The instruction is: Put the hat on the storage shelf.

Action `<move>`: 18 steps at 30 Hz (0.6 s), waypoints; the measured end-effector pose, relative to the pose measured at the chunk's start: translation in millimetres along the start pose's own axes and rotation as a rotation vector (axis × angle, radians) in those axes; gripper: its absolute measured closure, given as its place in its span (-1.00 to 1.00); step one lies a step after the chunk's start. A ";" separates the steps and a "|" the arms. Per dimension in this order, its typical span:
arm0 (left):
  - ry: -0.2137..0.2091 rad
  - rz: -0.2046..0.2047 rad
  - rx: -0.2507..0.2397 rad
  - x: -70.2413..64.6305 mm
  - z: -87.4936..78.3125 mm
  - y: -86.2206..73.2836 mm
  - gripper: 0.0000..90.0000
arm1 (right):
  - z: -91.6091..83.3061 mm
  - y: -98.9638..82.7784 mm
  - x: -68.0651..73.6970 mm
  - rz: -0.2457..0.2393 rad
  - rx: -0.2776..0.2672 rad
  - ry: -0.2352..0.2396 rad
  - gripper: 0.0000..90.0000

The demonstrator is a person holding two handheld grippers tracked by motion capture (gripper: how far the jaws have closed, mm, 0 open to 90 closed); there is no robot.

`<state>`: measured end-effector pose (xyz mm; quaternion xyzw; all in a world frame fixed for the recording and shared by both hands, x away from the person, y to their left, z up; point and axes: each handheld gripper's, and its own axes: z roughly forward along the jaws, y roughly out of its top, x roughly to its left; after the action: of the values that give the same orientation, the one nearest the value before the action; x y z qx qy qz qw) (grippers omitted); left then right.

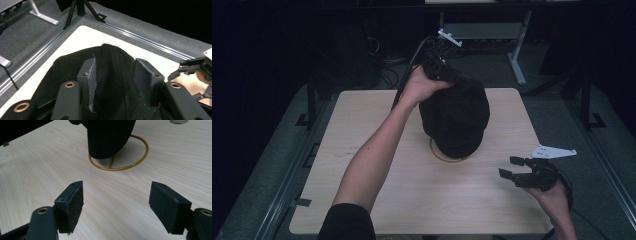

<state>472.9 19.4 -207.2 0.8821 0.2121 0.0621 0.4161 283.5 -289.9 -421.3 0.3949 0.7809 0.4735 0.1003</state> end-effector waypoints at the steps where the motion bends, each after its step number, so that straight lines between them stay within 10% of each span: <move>1: 0.004 -0.002 -0.003 0.0 -0.5 -0.4 0.14 | 0.6 -0.6 -0.7 0.002 0.000 -0.002 -0.39; 18: 0.017 -0.056 -0.022 8.4 -19.7 -27.0 0.08 | 1.6 -2.6 -0.7 0.014 -0.002 -0.008 -0.42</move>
<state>466.1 52.1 -215.5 0.8706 0.2393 0.0602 0.4257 283.5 -290.0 -424.4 0.4023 0.7772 0.4733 0.1005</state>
